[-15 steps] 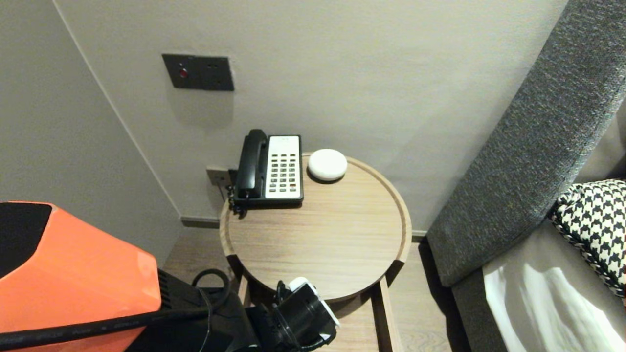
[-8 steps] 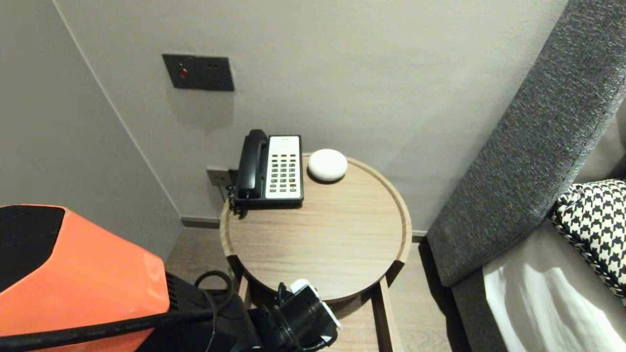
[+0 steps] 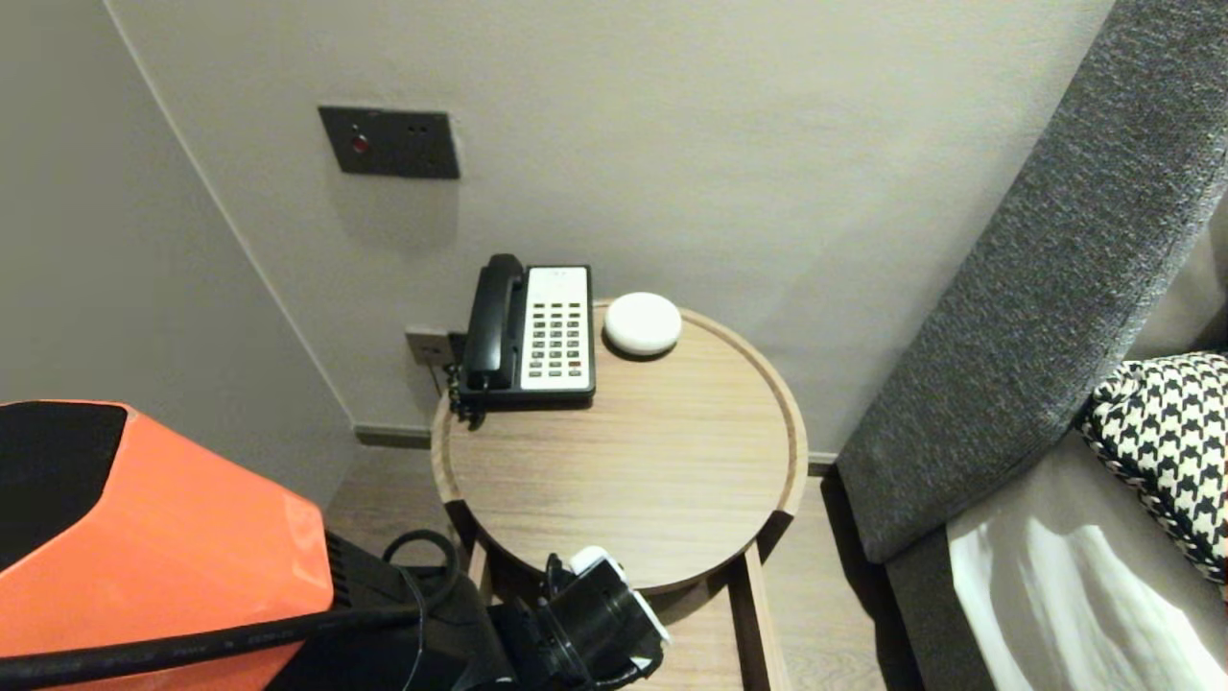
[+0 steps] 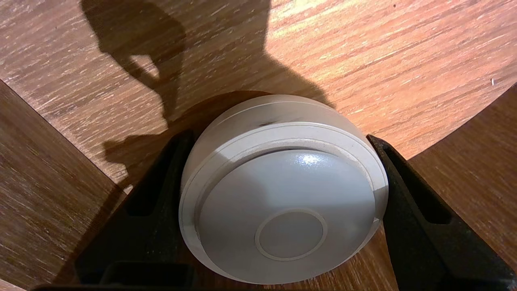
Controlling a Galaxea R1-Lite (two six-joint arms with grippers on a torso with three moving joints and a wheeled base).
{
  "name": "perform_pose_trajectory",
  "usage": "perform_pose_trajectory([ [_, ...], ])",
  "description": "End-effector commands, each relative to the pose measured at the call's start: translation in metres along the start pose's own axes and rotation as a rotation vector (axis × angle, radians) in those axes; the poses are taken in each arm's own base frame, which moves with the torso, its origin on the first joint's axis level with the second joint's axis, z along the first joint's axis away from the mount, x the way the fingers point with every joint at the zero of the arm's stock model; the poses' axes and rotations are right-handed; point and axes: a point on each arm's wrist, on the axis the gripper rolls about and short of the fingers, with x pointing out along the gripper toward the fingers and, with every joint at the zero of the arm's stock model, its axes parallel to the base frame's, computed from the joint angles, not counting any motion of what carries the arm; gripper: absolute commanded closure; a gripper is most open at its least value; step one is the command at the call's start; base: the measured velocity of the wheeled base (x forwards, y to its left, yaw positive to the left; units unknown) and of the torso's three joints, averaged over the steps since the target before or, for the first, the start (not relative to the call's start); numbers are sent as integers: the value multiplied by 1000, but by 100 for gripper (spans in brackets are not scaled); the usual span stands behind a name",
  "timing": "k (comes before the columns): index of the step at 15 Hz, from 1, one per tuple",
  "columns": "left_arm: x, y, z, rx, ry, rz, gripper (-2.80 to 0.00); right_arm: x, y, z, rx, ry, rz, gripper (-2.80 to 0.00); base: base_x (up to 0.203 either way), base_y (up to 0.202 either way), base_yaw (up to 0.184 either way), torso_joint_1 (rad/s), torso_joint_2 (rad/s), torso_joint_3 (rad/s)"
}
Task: Put the remote controls on the table in the drawer one by one
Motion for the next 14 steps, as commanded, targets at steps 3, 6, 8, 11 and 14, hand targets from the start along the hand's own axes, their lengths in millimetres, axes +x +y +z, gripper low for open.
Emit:
perform_pose_trajectory([
  [3,-2,0,1,-6,-8,0,-280,2,0,-11,-1,41,-1,0,0,0,0,0,0,0],
  [6,-12,0,2,-9,-35,-11,-280,2,0,-11,-1,41,-1,0,0,0,0,0,0,0],
  [8,-26,1,5,-12,-74,-31,-280,2,0,-11,-1,41,-1,0,0,0,0,0,0,0],
  [11,-54,2,8,-14,-150,-72,-280,2,0,-11,-1,41,-1,0,0,0,0,0,0,0],
  [14,-90,7,13,-33,-223,-103,-280,2,0,-11,-1,40,-2,0,0,0,0,0,0,0],
])
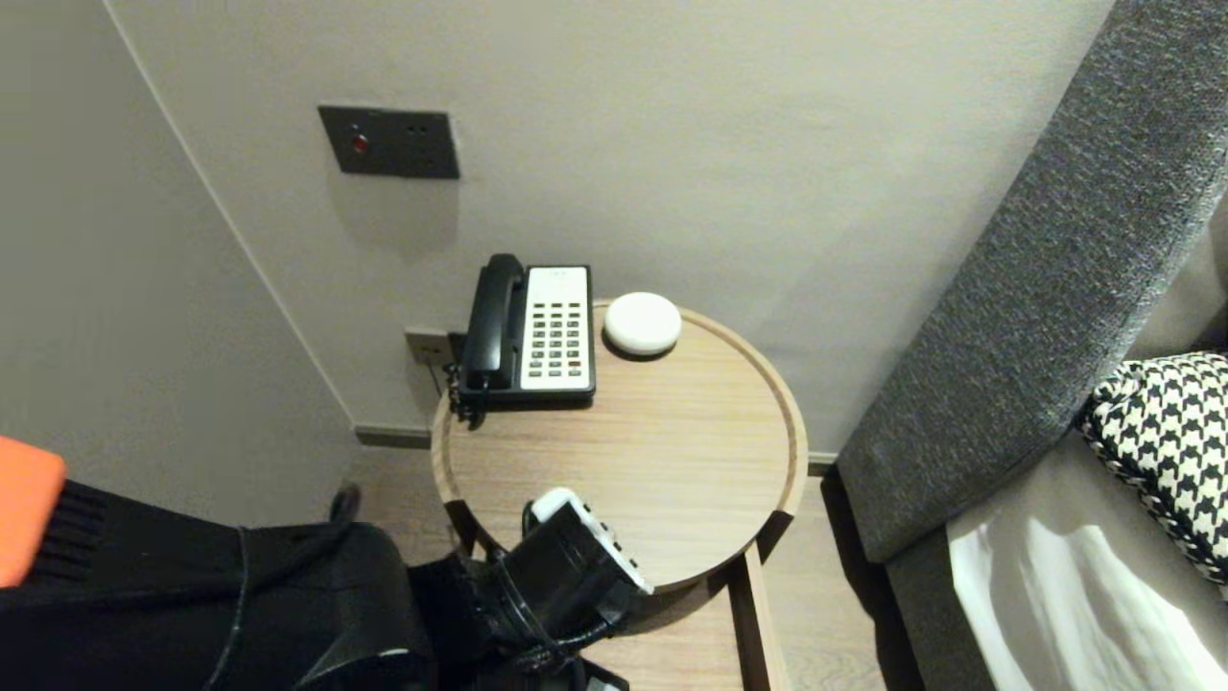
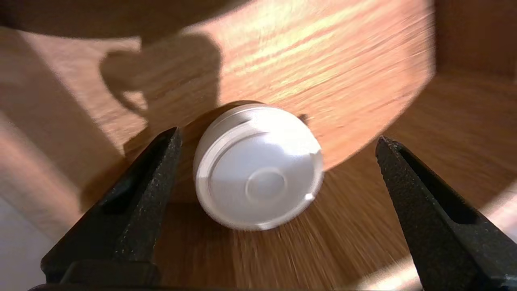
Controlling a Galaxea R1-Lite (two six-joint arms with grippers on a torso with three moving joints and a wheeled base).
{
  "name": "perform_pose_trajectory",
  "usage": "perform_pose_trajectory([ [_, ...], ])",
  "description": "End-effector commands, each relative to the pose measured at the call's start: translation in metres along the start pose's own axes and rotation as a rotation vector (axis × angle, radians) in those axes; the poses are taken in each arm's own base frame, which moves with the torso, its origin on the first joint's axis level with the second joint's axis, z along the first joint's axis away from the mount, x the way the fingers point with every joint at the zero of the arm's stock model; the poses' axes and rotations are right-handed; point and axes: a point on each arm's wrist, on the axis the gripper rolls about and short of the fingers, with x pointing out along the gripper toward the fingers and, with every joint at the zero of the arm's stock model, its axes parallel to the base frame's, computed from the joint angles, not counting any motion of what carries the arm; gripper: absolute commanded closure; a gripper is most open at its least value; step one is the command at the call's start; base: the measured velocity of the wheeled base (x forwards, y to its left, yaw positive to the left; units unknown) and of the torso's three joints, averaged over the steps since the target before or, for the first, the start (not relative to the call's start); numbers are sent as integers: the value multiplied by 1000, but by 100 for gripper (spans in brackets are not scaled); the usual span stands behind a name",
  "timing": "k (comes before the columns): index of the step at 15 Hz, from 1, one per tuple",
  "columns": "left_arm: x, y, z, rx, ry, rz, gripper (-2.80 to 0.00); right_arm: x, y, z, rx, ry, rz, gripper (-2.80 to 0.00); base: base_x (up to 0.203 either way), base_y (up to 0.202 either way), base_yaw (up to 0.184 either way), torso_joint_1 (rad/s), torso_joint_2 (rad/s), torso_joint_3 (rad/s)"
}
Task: Put the remote controls on the table in the drawer one by one, then close the nightstand drawer
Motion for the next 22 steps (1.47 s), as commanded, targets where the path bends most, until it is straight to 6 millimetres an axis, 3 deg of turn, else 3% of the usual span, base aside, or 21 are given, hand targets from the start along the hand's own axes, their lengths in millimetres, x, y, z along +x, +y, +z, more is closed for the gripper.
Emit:
perform_pose_trajectory([
  [1,-41,5,11,-30,-106,-46,-280,2,0,-11,-1,41,-1,0,0,0,0,0,0,0],
  [5,-94,20,19,-74,-184,-60,-280,2,0,-11,-1,41,-1,0,0,0,0,0,0,0],
  [6,-102,22,17,-77,-188,-63,0,2,0,-11,-1,41,-1,0,0,0,0,0,0,0],
  [12,-135,43,-24,-71,-144,-60,0,2,0,-11,-1,41,-1,0,0,0,0,0,0,0],
  [16,-159,56,-61,-27,39,-146,0,2,0,-11,-1,41,-1,0,0,0,0,0,0,0],
  [20,-149,64,-99,180,269,-127,0,2,0,-11,-1,40,-2,0,0,0,0,0,0,0],
  [22,-136,65,-108,227,339,-89,0,2,0,-11,-1,41,-1,0,0,0,0,0,0,0],
])
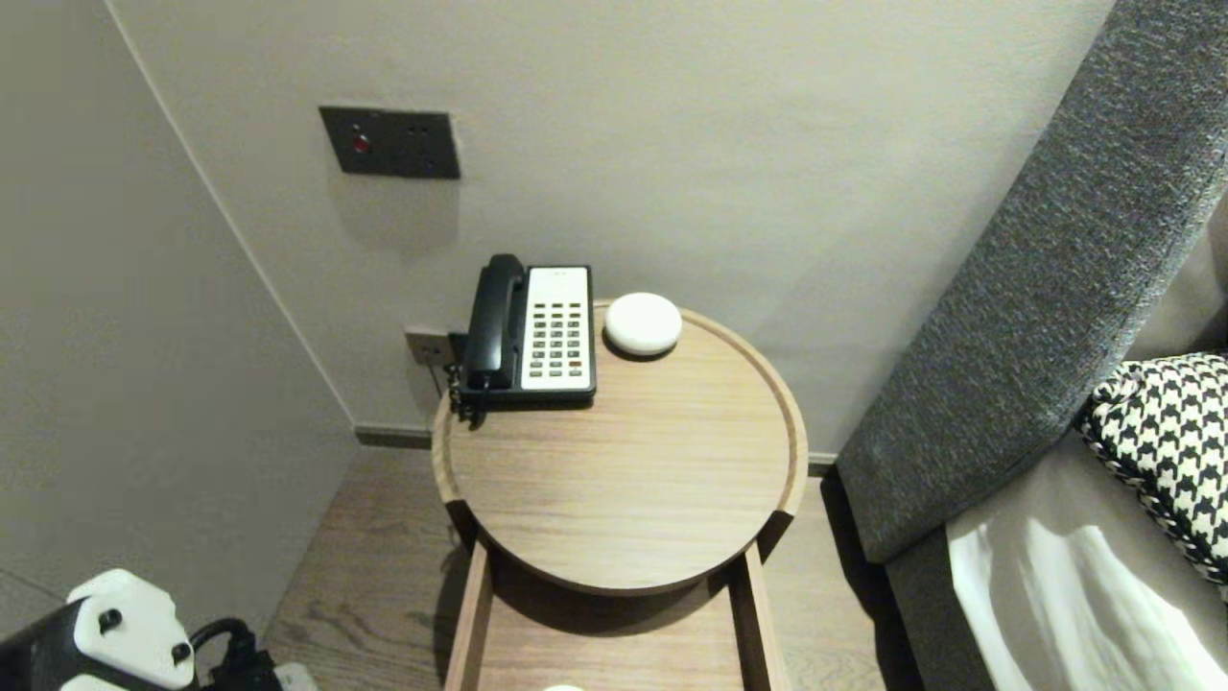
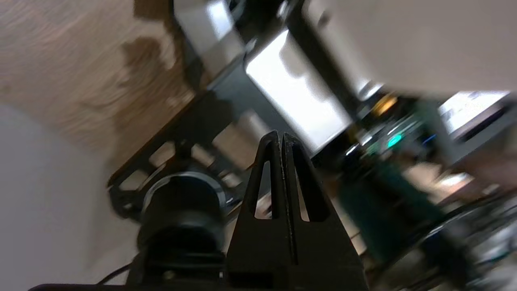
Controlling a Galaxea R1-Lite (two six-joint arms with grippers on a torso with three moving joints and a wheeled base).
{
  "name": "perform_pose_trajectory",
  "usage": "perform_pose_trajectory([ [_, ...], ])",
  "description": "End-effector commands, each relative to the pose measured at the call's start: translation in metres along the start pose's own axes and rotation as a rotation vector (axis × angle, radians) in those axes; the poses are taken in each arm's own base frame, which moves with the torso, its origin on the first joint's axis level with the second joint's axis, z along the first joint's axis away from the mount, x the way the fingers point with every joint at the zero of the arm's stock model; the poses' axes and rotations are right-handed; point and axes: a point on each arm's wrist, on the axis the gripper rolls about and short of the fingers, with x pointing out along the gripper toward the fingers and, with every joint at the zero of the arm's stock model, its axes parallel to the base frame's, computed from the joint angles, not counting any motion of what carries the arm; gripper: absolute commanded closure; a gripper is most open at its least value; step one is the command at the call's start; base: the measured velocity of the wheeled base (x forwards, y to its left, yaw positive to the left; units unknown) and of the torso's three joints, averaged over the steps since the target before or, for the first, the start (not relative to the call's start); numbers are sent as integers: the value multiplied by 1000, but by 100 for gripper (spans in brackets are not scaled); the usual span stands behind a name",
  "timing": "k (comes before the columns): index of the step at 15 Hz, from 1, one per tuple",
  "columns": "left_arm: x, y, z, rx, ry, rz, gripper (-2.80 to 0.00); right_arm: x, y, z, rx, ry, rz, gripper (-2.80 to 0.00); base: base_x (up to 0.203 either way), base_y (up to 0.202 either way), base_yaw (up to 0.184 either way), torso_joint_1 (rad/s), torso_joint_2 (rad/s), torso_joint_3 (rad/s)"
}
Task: Close the nightstand drawer
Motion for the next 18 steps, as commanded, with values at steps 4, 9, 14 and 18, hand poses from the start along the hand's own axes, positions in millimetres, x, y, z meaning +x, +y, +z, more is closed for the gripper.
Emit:
perform_pose_trajectory([
  [4,37,5,-6,21,65,96,0,2,0,-11,0,41,1,0,0,0,0,0,0,0],
  [9,70,5,5,25,5,126,0,2,0,-11,0,41,1,0,0,0,0,0,0,0],
  [14,98,5,15,13,2,149,0,2,0,-11,0,41,1,0,0,0,0,0,0,0],
  [18,126,3,29,2,-39,132,0,2,0,-11,0,41,1,0,0,0,0,0,0,0],
])
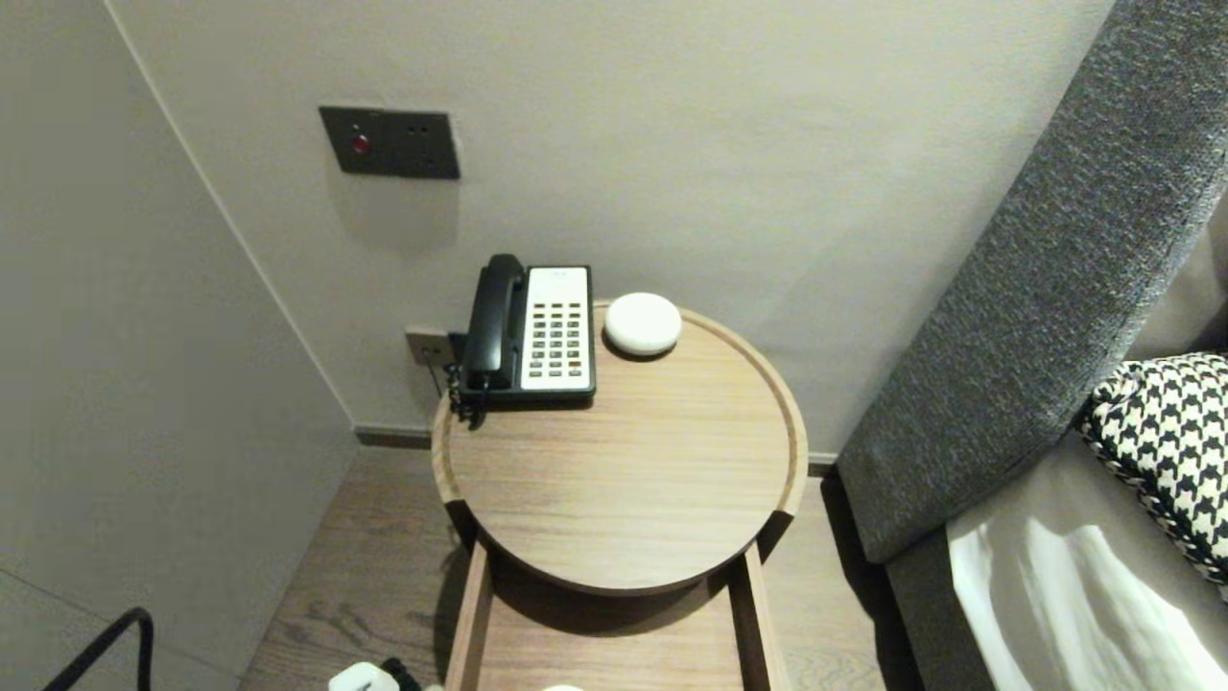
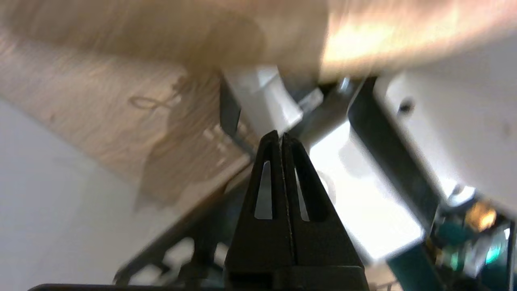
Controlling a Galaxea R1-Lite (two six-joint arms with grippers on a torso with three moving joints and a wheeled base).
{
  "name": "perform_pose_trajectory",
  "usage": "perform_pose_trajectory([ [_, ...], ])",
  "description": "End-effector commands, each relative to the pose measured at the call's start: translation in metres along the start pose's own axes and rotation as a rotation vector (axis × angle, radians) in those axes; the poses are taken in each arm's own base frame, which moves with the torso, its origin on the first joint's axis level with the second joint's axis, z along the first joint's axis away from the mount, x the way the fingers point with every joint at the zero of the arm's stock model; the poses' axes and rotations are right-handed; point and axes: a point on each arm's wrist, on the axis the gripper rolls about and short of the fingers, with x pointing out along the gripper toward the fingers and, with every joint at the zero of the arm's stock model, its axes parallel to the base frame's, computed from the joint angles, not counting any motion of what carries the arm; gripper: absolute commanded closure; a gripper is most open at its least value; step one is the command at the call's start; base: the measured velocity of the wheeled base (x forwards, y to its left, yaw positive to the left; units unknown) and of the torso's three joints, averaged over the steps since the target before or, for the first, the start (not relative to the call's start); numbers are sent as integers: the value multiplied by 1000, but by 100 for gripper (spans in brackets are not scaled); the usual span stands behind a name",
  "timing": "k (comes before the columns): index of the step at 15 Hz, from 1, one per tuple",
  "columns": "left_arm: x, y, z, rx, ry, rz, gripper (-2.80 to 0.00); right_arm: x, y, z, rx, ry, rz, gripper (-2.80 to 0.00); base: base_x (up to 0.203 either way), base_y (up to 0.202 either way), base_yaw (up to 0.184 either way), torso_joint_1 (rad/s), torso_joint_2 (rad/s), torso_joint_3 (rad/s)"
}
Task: Close the nightstand drawer
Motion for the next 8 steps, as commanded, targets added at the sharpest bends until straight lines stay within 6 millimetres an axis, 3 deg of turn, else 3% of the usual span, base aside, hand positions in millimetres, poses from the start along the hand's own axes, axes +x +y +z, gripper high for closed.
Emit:
perform_pose_trajectory([
  [1,18,-3,7,-23,18,5,0,2,0,-11,0,40,-2,0,0,0,0,0,0,0],
  [8,15,0,22,-93,-47,0,0,2,0,-11,0,41,-1,0,0,0,0,0,0,0],
])
